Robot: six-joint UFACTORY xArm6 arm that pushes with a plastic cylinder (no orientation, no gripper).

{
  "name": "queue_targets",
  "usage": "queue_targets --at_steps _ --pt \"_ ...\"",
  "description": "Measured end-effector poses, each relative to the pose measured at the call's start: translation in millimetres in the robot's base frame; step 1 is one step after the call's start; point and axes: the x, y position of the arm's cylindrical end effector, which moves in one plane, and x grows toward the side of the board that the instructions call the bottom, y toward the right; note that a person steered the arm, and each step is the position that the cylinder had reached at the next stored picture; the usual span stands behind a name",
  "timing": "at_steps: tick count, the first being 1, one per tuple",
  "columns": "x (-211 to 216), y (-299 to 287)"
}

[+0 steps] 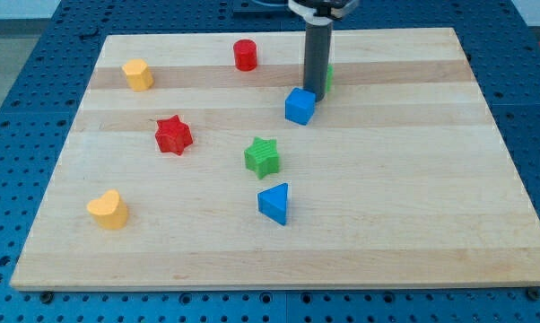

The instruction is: Nudge the blue cube right a bit

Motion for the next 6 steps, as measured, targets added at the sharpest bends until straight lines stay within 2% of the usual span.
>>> queue_targets --at_steps 3,6 --pt "-16 -44" --pt "47 -46"
